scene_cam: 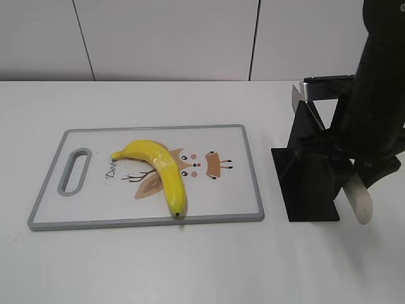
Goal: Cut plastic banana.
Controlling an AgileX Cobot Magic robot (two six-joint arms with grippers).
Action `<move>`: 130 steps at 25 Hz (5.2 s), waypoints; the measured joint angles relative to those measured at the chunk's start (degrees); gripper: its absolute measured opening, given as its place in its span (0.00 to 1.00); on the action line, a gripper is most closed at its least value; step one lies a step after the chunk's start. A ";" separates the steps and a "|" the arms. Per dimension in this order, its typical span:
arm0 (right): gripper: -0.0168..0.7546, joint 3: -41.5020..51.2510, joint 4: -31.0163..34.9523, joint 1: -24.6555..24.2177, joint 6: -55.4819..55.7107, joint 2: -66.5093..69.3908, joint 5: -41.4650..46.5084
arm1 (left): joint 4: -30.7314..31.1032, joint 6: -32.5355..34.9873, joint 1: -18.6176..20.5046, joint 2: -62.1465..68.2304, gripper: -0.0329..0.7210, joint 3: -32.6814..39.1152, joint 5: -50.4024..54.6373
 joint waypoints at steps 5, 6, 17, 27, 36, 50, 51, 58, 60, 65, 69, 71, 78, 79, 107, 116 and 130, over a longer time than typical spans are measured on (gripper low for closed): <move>0.24 0.00 -0.09 0.00 0.92 0.00 0.42 | 0.00 0.00 0.00 0.00 0.79 0.00 0.00; 0.24 0.00 0.14 0.00 1.06 0.00 0.54 | 0.00 0.00 0.00 0.00 0.79 0.00 0.00; 0.24 0.00 2.24 0.00 3.22 -4.55 1.04 | 0.07 0.00 0.00 0.00 0.79 0.00 0.00; 0.24 -1.59 -0.21 0.00 4.97 -10.99 3.41 | 0.07 0.00 0.00 0.00 0.79 0.00 0.00; 0.24 -11.68 -0.34 0.00 -1.26 -12.77 4.58 | 0.07 0.00 0.00 0.00 0.79 0.00 0.00; 0.24 -13.38 -0.36 0.00 -44.12 -10.30 2.05 | -5.24 13.02 0.00 12.34 0.79 -3.95 -4.23; 0.24 -13.66 -0.36 0.00 -46.30 -9.60 1.58 | -6.26 15.15 0.00 14.68 0.79 -4.61 -5.01; 0.24 -20.89 -0.40 0.00 -59.21 -1.31 1.01 | -18.11 34.76 0.00 32.83 0.79 -11.25 -9.24; 0.24 -23.76 -0.40 0.00 -62.23 1.62 0.85 | -21.26 42.00 0.00 38.82 0.79 -13.81 -10.44; 0.24 -30.63 2.26 0.00 -69.74 8.50 0.67 | -29.64 58.53 0.00 52.62 0.79 -22.06 -10.75; 0.24 -32.77 6.33 0.00 -83.87 11.97 1.49 | -33.46 67.32 -0.05 63.43 0.79 -30.58 -9.23; 0.24 -32.87 6.72 0.06 -87.19 13.05 1.49 | -33.70 71.16 -0.56 68.74 0.79 -35.15 -7.06; 0.24 -33.11 10.63 0.06 -95.86 15.97 1.49 | -33.45 78.23 -6.96 83.79 0.79 -46.75 -2.23; 0.24 -33.14 11.47 0.06 -96.30 16.40 1.43 | -33.32 78.45 -7.80 85.39 0.79 -47.76 -2.18; 0.24 -36.09 17.16 0.06 -98.90 24.17 -2.16 | -31.75 81.28 -11.80 105.20 0.05 -49.85 -7.72; 0.24 -36.59 16.61 -0.11 -97.49 35.27 -4.44 | -33.73 79.72 -11.91 117.46 0.06 -47.34 -14.24; 0.24 -36.44 14.78 0.07 -97.22 32.63 -4.90 | -32.49 79.39 -12.86 112.90 0.06 -45.71 -16.39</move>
